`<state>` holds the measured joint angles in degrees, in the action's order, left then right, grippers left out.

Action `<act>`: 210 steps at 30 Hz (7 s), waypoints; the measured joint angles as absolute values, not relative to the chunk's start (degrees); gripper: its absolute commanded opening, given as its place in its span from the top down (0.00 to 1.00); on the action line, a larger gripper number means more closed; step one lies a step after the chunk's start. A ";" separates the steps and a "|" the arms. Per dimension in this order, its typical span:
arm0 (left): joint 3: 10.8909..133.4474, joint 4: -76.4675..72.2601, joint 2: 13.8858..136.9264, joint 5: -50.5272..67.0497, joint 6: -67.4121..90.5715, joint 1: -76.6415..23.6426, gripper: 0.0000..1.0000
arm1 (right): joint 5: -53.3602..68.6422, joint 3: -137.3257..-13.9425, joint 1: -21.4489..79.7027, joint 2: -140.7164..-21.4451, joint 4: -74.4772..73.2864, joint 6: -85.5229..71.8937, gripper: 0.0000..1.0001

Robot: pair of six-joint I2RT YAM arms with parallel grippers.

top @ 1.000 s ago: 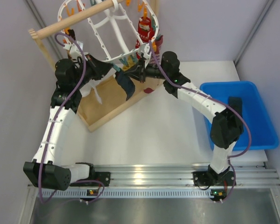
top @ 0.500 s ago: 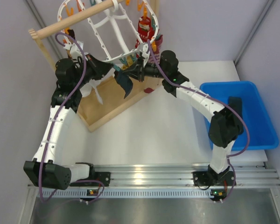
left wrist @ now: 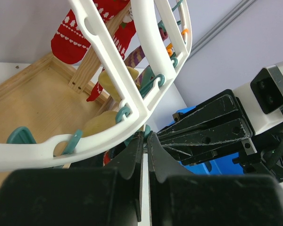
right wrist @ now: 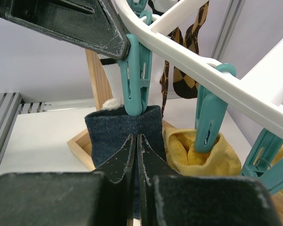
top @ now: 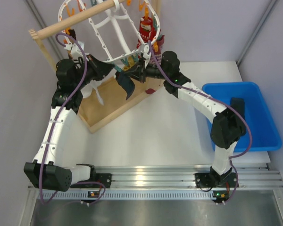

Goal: Clip the socks to the hanger
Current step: Clamp the sock onto the hanger, then open the clamp at the hanger.

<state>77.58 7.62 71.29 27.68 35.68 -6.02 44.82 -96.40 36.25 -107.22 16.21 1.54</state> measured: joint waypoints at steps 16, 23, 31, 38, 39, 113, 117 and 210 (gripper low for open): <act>77.60 7.62 71.29 28.12 35.68 -5.87 1.00 | 44.62 -96.42 36.21 -107.53 16.16 1.83 1.00; 77.60 7.62 71.29 28.38 35.73 -5.85 1.00 | 44.49 -96.51 36.21 -107.53 16.25 1.45 1.00; 77.60 7.62 71.29 28.73 35.81 -5.76 1.00 | 44.18 -97.69 36.21 -107.90 16.71 1.13 1.00; 77.60 7.62 71.29 28.75 35.81 -5.72 1.00 | 44.14 -98.37 36.21 -108.33 16.62 0.80 1.00; 77.60 7.62 71.29 28.75 35.81 -5.72 1.00 | 44.03 -98.56 36.21 -108.44 16.84 0.78 1.00; 73.45 9.63 64.36 17.74 25.76 -4.16 0.72 | 43.66 -101.38 33.78 -109.36 15.84 -4.34 1.00; 73.19 8.97 64.71 17.08 25.85 -4.16 0.85 | 44.10 -101.38 33.32 -109.36 15.84 -4.67 1.00; 71.77 12.29 62.52 17.06 27.70 -4.43 0.62 | 23.77 -103.28 38.94 -111.35 11.62 1.78 0.62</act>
